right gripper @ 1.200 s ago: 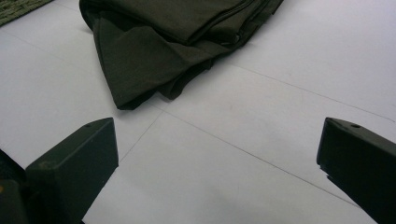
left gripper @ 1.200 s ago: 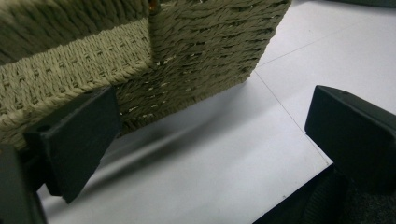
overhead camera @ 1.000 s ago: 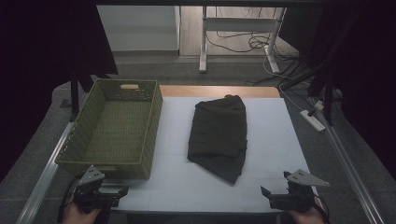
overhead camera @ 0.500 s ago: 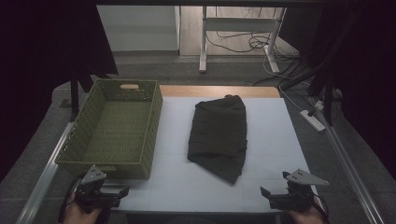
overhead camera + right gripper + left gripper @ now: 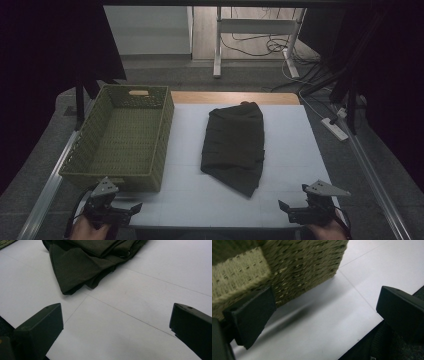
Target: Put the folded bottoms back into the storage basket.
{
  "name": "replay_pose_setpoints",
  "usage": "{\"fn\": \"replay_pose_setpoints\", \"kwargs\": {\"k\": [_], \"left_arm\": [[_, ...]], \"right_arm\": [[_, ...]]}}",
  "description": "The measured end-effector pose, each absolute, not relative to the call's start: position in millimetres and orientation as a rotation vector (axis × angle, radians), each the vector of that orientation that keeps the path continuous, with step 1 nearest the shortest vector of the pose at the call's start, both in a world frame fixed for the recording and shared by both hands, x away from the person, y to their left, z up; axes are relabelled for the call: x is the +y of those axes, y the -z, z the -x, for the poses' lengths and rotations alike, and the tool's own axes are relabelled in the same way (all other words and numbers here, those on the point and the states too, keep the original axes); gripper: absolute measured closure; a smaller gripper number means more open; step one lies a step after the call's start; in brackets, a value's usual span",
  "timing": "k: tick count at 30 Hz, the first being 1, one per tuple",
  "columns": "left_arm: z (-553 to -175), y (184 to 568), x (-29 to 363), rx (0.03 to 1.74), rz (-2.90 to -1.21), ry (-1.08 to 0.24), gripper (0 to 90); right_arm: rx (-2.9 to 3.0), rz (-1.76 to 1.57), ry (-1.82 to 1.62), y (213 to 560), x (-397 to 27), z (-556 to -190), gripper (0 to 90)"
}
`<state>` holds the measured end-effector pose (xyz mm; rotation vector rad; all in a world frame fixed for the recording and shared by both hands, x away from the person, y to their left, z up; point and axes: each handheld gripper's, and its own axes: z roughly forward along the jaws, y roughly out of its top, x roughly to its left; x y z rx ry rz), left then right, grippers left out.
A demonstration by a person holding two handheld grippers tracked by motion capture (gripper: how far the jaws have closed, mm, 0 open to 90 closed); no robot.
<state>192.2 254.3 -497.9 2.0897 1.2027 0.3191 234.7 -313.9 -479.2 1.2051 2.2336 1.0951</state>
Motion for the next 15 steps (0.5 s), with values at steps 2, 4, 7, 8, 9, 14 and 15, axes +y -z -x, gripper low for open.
{"fn": "replay_pose_setpoints", "kwargs": {"k": [2,4,7,8,9,14,15], "left_arm": [[-193,498,254,1.197,-2.088,-0.313,2.4],[-193,498,254,1.193,-2.089,-0.308,2.4],[-194,498,254,1.174,-2.083,-0.296,2.4],[-194,497,253,1.164,-2.079,-0.286,2.4],[-194,497,252,1.157,-2.079,-0.279,2.4],[-197,496,245,1.105,-2.067,-0.247,2.3],[-197,495,243,1.094,-2.063,-0.236,2.3]], "right_arm": [[2.237,-1.203,-1.094,479,-313,-235,0.0],[2.239,-1.202,-1.091,479,-313,-235,0.0],[2.24,-1.204,-1.092,480,-314,-235,0.0],[2.241,-1.204,-1.091,480,-314,-235,0.0],[2.241,-1.205,-1.09,480,-314,-235,0.0],[2.244,-1.208,-1.09,480,-314,-236,0.0],[2.246,-1.208,-1.085,480,-313,-236,0.0]]}}
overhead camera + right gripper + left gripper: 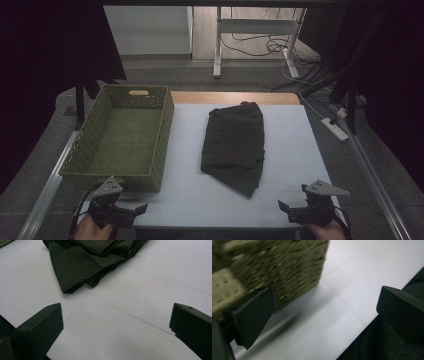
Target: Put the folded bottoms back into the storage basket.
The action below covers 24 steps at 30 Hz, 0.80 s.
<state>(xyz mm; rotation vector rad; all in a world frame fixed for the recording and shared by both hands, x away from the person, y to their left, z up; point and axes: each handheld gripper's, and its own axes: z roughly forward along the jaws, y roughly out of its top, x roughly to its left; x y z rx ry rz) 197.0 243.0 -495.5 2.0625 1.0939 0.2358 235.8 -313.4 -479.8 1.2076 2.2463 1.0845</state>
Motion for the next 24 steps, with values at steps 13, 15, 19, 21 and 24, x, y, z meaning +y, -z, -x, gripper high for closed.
{"fn": "replay_pose_setpoints", "kwargs": {"k": [13,15,19,21,24], "left_arm": [[-201,493,222,0.998,-2.084,-0.223,3.6],[-202,493,219,0.987,-2.091,-0.226,3.7],[-203,492,211,0.95,-2.1,-0.222,3.9],[-204,492,207,0.903,-2.101,-0.224,3.8],[-205,492,200,0.876,-2.108,-0.204,3.6]], "right_arm": [[2.25,-1.208,-1.082,480,-313,-236,0.0],[2.25,-1.207,-1.082,480,-313,-236,0.0],[2.251,-1.203,-1.082,480,-313,-236,0.0],[2.251,-1.201,-1.081,480,-313,-236,0.0],[2.251,-1.202,-1.082,480,-313,-236,0.0]]}}
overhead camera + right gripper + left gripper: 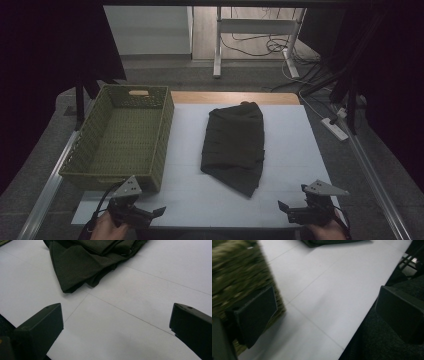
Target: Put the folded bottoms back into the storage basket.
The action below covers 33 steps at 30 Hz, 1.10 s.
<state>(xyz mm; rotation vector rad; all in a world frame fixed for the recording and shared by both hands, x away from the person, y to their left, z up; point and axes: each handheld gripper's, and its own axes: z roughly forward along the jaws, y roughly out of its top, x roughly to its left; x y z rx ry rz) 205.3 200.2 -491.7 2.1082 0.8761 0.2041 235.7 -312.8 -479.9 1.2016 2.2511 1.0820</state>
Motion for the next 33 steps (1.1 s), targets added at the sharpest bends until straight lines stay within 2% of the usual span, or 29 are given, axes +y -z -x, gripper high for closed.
{"fn": "replay_pose_setpoints", "kwargs": {"k": [17,33], "left_arm": [[-215,497,158,0.793,-2.102,-0.079,2.9],[-240,499,122,0.724,-2.144,-0.102,2.0]], "right_arm": [[2.255,-1.193,-1.076,480,-312,-236,0.0],[2.264,-1.177,-1.073,480,-311,-235,0.0]]}}
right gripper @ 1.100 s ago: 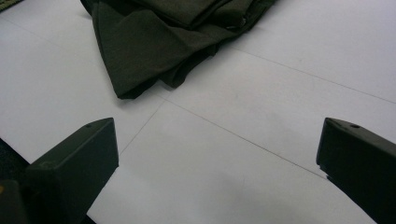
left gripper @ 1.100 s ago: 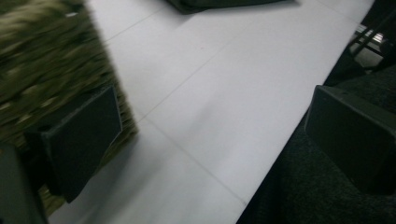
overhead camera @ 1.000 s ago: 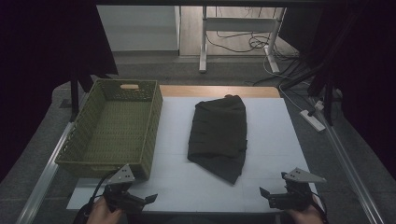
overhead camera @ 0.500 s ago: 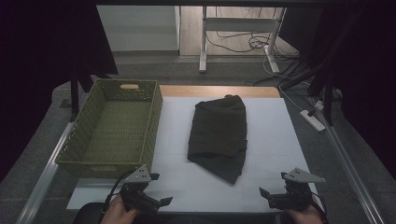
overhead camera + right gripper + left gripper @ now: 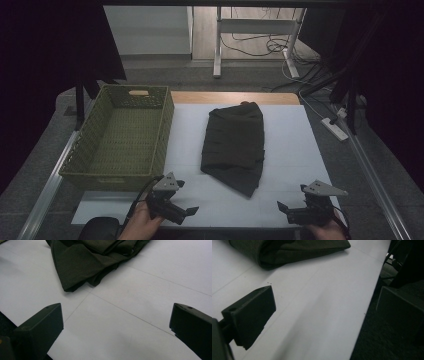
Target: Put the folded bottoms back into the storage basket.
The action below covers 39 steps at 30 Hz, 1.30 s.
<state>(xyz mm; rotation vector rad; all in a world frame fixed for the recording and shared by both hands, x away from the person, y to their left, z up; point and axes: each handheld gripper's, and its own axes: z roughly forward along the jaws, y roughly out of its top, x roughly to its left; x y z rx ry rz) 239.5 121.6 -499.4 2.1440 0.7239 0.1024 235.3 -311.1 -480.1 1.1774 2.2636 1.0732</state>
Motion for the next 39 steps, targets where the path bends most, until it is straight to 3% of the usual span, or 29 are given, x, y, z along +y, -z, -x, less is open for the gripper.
{"fn": "replay_pose_setpoints", "kwargs": {"k": [39], "left_arm": [[-341,483,67,0.744,-2.15,-0.224,0.6]], "right_arm": [[2.275,-1.174,-1.074,480,-311,-236,0.0]]}}
